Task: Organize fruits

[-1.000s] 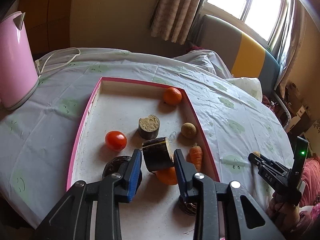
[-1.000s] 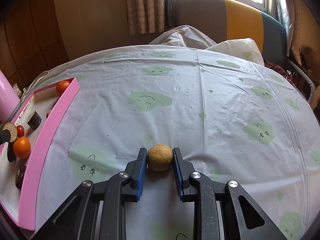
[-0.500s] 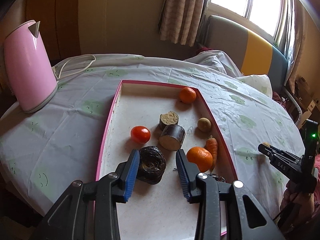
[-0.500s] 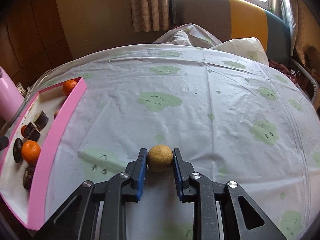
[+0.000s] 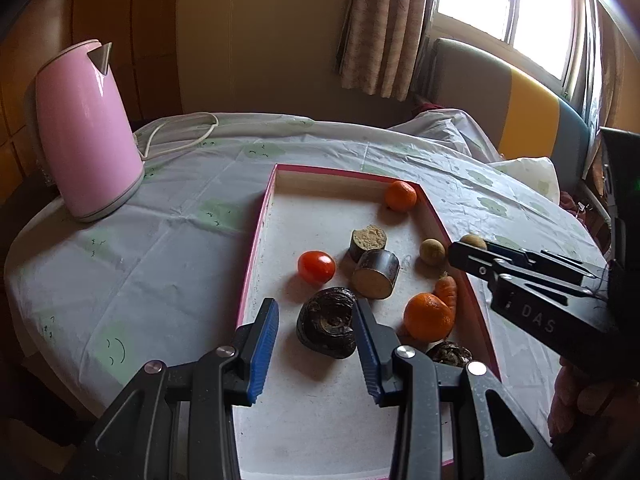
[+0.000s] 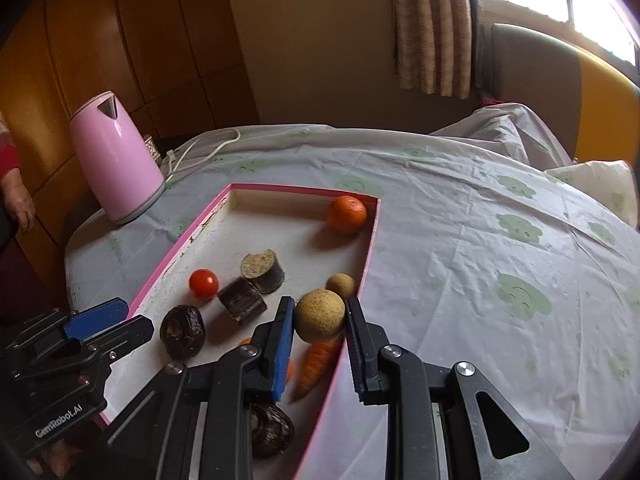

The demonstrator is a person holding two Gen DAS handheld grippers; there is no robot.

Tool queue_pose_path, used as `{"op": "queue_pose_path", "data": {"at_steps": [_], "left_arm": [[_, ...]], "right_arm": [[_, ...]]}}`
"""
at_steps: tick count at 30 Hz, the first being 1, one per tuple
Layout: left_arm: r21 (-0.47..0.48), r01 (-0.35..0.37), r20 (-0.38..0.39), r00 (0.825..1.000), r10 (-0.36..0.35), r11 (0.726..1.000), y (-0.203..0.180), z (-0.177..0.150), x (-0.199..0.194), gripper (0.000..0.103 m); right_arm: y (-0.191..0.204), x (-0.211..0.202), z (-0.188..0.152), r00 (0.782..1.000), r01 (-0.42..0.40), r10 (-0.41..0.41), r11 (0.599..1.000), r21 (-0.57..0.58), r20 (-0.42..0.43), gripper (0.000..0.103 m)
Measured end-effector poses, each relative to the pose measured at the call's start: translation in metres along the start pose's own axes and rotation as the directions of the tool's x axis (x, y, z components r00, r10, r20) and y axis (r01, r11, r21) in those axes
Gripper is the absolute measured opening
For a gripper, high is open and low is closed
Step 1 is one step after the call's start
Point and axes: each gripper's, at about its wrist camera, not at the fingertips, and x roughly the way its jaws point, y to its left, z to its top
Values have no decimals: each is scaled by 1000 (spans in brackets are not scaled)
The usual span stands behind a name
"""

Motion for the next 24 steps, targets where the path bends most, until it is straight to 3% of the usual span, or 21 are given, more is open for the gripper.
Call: {"op": "queue_pose_path", "data": {"at_steps": [4,7,10,12,14,16,24], "left_arm": [[-14,-5,16,1000,6,1000,5,0,-5,38],[-15,-17,26,1000,17,1000,7,0,-8,38],[-16,-21,38,999,21,1000,7,0,-11,38],[-12,-28,45,999,28,1000,6,0,-13,39],[-6,-47,55,997,47,999,5,-1,-15,46],[-13,-44,62,997,45,999,5,-1,-17,59],[-64,-122,77,989,127,990,8,-2,-23,66]], "right_arm": [[13,12,2,1000,-10,10,1000,-12,-25,27],[17,9,-2,1000,-17,17,1000,-9,-15,40],[23,1,-8,1000,-13,13,1000,-11,2,43],[26,-6,-14,1000,6,-6,1000,-12,19,50],[29,-14,-20,999,31,-30,1000,-6,44,61],[30,-22,-25,997,51,-51,999,3,63,63],[23,-44,-46,986,122,-131,988,90,102,74]]}}
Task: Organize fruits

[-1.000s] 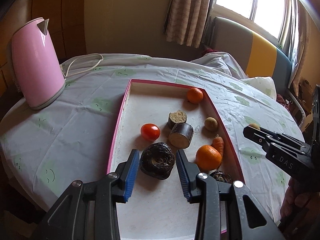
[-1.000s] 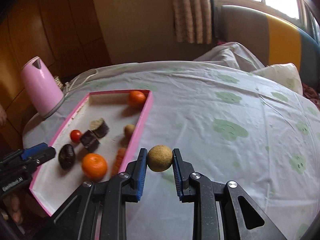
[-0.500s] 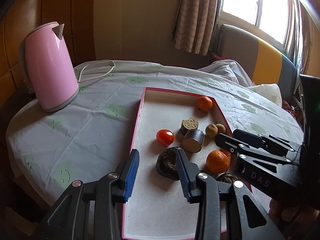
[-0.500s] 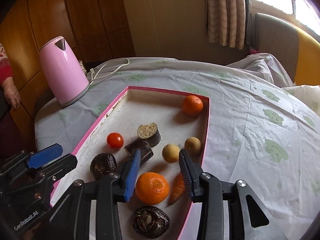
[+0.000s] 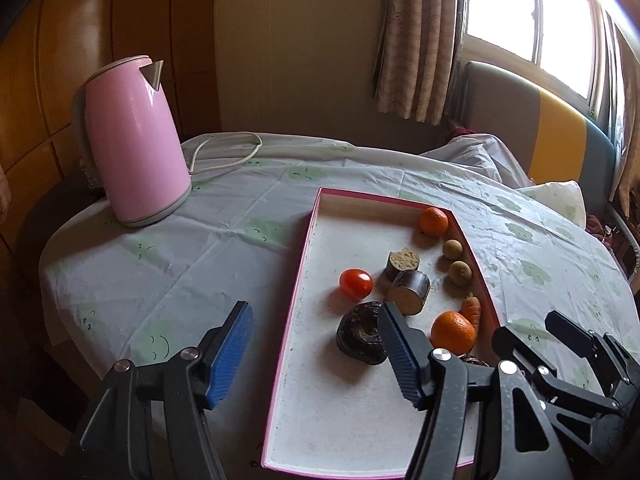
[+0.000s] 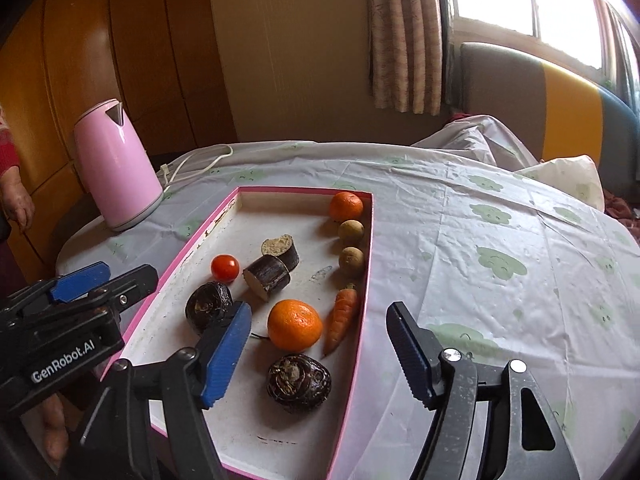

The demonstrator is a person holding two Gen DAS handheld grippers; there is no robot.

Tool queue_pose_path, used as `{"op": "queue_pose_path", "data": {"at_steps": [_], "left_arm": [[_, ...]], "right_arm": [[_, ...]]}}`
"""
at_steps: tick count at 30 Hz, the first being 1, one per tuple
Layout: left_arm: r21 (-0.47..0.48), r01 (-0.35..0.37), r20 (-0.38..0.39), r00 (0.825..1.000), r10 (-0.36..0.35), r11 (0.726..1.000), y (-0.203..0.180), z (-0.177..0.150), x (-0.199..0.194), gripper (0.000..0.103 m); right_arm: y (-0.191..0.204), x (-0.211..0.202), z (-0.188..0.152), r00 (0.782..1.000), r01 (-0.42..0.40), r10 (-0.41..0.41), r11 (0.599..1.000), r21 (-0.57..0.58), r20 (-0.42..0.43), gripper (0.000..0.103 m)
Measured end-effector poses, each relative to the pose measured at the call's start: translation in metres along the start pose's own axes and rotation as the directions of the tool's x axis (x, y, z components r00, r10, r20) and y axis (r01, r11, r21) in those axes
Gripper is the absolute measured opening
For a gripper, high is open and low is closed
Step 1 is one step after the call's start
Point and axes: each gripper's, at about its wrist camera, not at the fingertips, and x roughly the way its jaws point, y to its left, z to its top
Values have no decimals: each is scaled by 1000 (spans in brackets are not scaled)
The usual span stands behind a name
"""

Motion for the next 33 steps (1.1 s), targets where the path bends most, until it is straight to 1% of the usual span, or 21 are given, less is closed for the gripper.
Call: {"op": "queue_pose_path", "data": {"at_steps": [4,8,17,21,33], "left_arm": [[-9,0,6,1000,0,1000,2,-3,-3,66],[-12,3,34,999,-2,1000,2,-6,-9,66],[-11,20,60,998,-20,1000,0,-4,-19,65],[0,7,68,998,-7,1000,-1,-5,-21,65],[-9,10,63,998,-9,1000,1,-4,-21,65]], "right_arm": [[-4,-2,-6,1000,14,-14,1000,9,-6,74],[-5,-6,-12,1000,19,-19,1000,14,-7,75],[-3,-9,-17,1000,16,-16,1000,8,-4,75],[-1,-9,-17,1000,16,-16,1000,2,-6,75],[3,-7,-18,1000,14,-15,1000,-13,-14,75]]}}
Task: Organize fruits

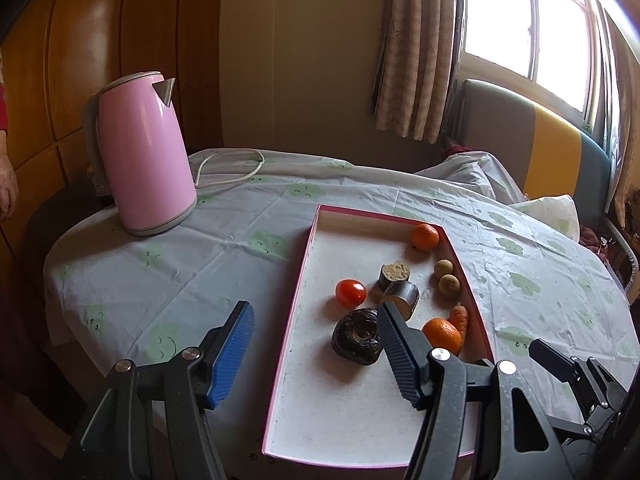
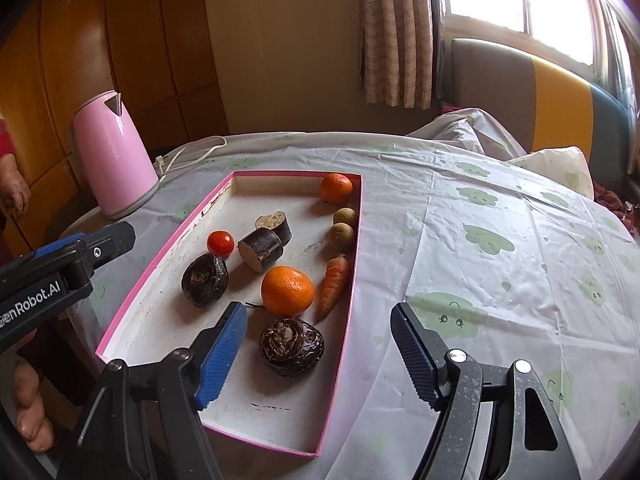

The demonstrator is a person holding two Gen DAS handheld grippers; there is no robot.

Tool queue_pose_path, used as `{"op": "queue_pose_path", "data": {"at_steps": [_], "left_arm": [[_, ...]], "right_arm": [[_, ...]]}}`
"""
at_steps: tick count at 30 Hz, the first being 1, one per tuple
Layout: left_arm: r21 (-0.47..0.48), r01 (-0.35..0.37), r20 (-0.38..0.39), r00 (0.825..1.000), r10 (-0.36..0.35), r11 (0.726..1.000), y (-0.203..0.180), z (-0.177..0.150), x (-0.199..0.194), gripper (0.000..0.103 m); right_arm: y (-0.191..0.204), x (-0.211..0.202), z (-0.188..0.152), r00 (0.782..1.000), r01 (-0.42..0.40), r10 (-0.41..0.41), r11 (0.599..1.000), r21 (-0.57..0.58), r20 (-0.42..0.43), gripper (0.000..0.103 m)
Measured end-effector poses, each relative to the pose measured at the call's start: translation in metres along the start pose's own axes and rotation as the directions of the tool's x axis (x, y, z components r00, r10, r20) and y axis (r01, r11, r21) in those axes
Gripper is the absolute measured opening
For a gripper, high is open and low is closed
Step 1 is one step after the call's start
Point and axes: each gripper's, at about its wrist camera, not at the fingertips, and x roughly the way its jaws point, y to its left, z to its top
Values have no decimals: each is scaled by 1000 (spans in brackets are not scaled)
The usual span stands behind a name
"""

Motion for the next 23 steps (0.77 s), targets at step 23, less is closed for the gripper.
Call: {"op": "queue_pose_path", "data": {"at_steps": [23], "left_arm": [[11,52,-9,999,-52,999,0,2,1,56]], "right_arm": [[-4,2,-4,1000,3,-3,1000,2,-7,77]]}}
